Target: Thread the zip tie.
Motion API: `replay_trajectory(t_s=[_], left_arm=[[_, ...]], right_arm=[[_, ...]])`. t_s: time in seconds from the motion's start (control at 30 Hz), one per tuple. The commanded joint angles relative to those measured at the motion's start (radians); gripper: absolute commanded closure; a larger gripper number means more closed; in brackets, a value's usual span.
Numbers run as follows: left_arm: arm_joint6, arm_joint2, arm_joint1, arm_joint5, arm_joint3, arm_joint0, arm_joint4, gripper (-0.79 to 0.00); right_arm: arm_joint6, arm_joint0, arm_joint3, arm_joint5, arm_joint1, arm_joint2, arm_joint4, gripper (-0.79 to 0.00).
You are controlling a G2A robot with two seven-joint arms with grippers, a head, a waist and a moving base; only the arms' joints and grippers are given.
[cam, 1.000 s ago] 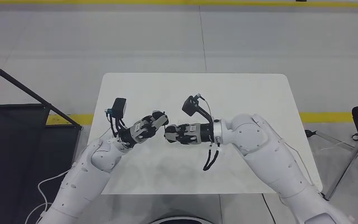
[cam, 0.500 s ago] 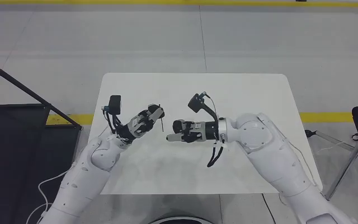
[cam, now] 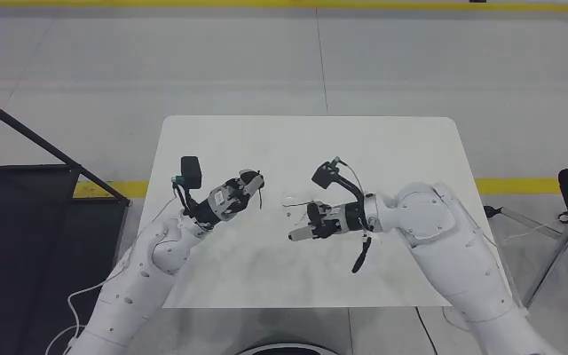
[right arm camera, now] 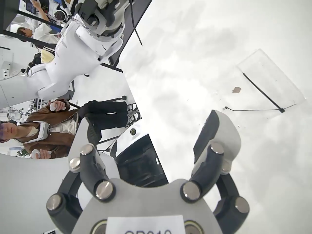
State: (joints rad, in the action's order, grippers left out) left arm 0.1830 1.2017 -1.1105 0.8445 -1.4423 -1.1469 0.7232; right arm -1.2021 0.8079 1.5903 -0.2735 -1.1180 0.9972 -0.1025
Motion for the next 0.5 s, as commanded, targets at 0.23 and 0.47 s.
replay_trajectory(t_s=[0.23,0.47], left_arm=[[-0.003,0.000,-0.002,-0.050,-0.012,-0.016,0.043,0.000],[0.095,-0.001,-0.009,-0.123,-0.017,-0.029,0.188,0.000]], right_arm=[[0.053,0.008,0.005,0.112,0.002,-0.013,-0.112,-0.785],[0.099,-0.025,0.018,0.393,-0.011,-0.079,-0.289,-0.717]])
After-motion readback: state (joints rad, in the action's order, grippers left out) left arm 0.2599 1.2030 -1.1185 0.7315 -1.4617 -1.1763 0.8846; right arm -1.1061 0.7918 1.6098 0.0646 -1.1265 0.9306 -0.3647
